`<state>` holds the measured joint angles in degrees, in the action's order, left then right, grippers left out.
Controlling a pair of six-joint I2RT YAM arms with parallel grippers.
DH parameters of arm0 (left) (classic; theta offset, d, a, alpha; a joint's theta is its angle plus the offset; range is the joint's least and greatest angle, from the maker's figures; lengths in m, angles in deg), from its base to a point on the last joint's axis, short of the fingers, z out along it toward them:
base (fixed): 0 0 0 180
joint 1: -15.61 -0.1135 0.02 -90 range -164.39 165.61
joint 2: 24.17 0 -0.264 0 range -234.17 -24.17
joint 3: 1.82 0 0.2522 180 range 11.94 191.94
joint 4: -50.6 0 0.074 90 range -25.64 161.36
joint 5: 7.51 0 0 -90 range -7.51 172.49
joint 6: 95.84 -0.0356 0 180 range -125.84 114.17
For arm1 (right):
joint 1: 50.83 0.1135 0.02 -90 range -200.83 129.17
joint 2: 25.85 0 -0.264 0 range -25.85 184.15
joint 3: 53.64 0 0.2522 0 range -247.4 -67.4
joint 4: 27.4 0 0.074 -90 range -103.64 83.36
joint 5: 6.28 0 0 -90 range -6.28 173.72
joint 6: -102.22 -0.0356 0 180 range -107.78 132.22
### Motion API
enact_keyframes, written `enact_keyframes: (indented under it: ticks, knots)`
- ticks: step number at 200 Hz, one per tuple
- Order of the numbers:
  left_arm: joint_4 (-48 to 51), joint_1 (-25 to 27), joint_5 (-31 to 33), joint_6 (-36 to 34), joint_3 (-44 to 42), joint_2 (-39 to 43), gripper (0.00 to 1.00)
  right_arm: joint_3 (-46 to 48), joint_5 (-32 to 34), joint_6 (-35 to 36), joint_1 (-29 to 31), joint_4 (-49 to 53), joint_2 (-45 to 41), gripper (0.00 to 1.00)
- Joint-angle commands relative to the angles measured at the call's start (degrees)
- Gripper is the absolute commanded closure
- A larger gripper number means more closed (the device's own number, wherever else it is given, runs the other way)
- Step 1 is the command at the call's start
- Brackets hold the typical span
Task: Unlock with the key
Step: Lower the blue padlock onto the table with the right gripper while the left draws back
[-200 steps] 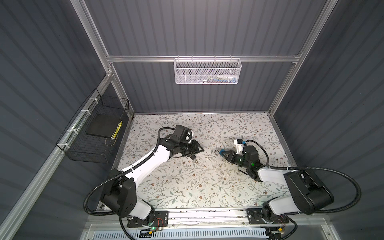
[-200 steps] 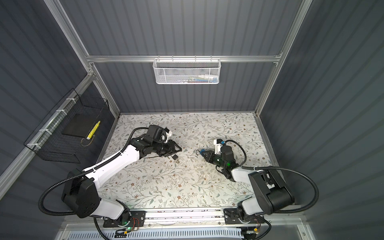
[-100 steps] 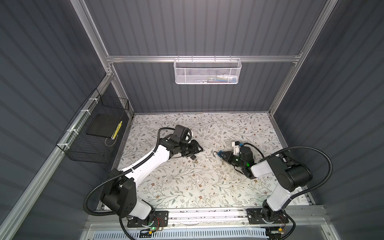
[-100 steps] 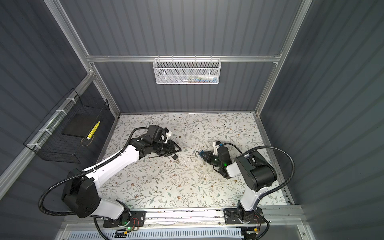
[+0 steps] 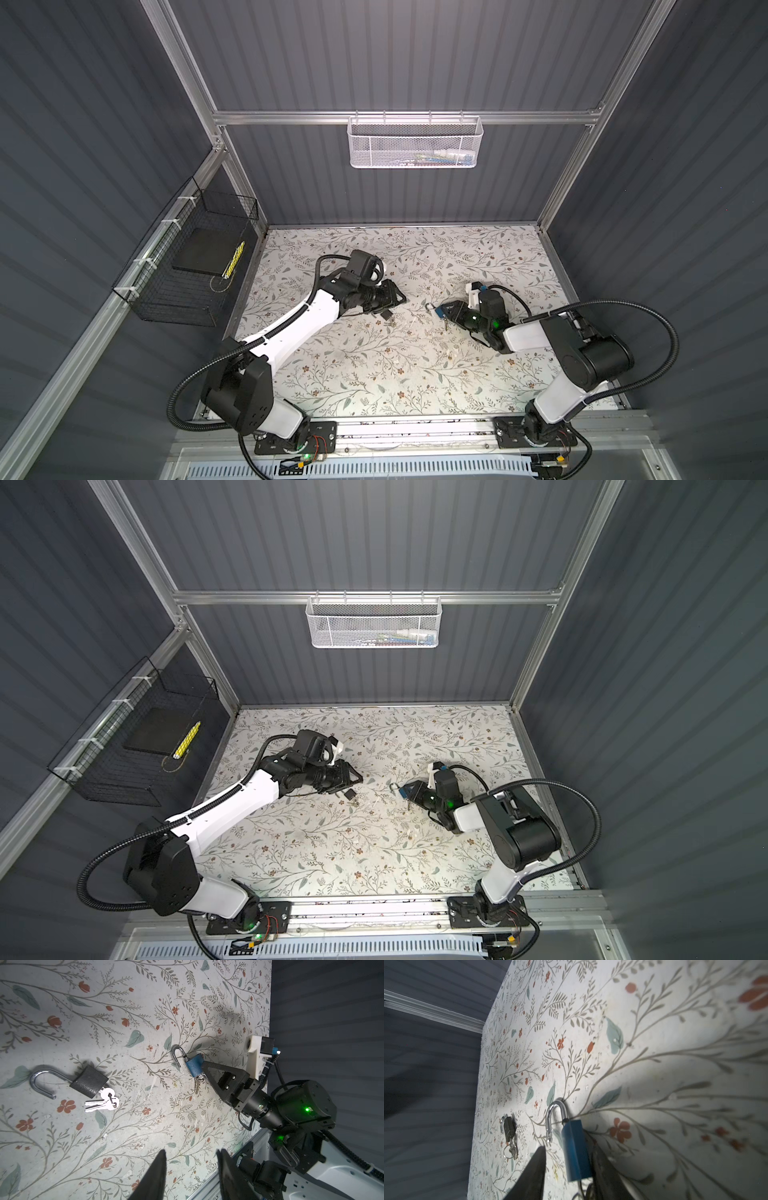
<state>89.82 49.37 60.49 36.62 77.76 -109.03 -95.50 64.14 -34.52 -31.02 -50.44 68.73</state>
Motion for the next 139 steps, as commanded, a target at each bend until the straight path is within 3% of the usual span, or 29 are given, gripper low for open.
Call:
enact_keyframes:
  ticks: [1, 37, 98, 119, 126, 134, 139]
  knots:
    - [1.2, -0.4, 1.4, -0.2, -0.3, 0.2, 0.56, -2.7, 5.1, 5.3, -0.2, 14.7, -4.1, 0.58]
    - [1.6, -0.7, 2.7, -0.6, -0.9, 0.6, 0.53, -5.1, 10.3, 9.2, -0.2, 27.0, -10.1, 0.54]
    - [5.9, -2.1, 14.3, -2.8, -1.8, 2.2, 0.43, -7.0, 15.5, 13.6, -0.2, 36.7, -19.2, 0.42]
    - [8.1, -2.9, 19.3, -3.6, -1.9, 2.3, 0.29, -8.3, 17.5, 15.2, -0.2, 40.2, -21.8, 0.37]
    - [8.7, -3.2, 21.0, -3.9, -1.9, 2.2, 0.11, -8.5, 18.5, 15.4, -0.3, 41.2, -22.8, 0.34]
    - [9.4, -3.6, 22.7, -4.3, -1.8, 1.9, 0.01, -8.9, 19.2, 15.7, -0.3, 42.4, -23.8, 0.32]
    - [9.8, -3.9, 23.6, -4.7, -1.5, 1.7, 0.00, -9.1, 19.5, 15.9, -0.3, 43.0, -24.4, 0.31]
